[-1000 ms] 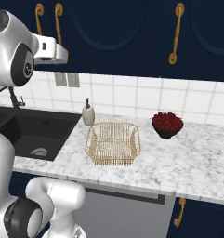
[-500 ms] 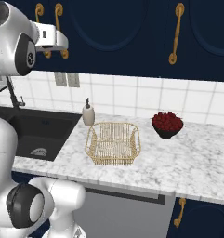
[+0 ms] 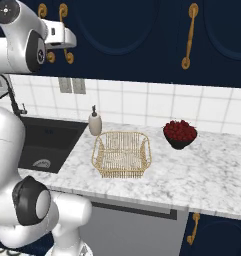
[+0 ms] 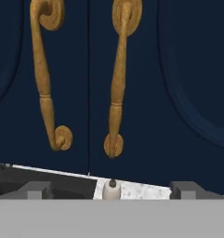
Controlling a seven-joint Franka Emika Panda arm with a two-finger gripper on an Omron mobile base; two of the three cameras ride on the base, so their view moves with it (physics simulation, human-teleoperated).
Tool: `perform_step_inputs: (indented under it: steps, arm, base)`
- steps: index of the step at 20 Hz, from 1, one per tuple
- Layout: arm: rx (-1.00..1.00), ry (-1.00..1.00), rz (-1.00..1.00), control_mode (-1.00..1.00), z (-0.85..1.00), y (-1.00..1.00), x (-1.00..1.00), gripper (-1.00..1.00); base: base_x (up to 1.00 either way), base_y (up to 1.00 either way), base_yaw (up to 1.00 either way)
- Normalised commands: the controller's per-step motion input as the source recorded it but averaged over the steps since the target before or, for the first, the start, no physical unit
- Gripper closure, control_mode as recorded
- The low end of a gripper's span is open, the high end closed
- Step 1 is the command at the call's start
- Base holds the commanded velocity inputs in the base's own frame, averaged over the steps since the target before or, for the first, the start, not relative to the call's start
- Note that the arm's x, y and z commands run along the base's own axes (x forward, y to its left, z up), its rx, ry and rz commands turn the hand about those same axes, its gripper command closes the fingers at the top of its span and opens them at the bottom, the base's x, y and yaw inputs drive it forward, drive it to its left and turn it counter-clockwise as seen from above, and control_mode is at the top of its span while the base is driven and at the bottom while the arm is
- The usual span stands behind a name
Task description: Open the cabinet, pick up the bread from the cabinet and place it in the basket. Then move the basket to the dining counter.
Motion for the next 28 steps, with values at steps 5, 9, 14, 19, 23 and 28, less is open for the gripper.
perform_step_inputs:
  steps: [5, 9, 14, 19, 23, 28]
  arm:
    - [0.0, -0.05, 0.0, -1.0, 0.0, 0.0, 0.46, -1.0]
    - [0.0, -0.02, 0.0, -1.0, 0.0, 0.0, 0.49, -1.0]
    - [0.0, -0.03, 0.0, -1.0, -0.04, 0.01, 0.51, -1.0]
    - [0.0, 0.0, 0.0, -1.0, 0.0, 0.14, 0.54, -1.0]
    - [0.0, 0.0, 0.0, -1.0, -0.01, 0.13, 0.53, -1.0]
    - [0.0, -0.04, 0.0, -1.0, -0.21, 0.02, 0.48, 1.0]
  base:
    - [0.0, 0.0, 0.0]
    - [0.0, 0.0, 0.0]
    - [0.0, 0.0, 0.0]
    - [0.0, 0.0, 0.0]
    - [0.0, 0.0, 0.0]
    - [0.0, 0.0, 0.0]
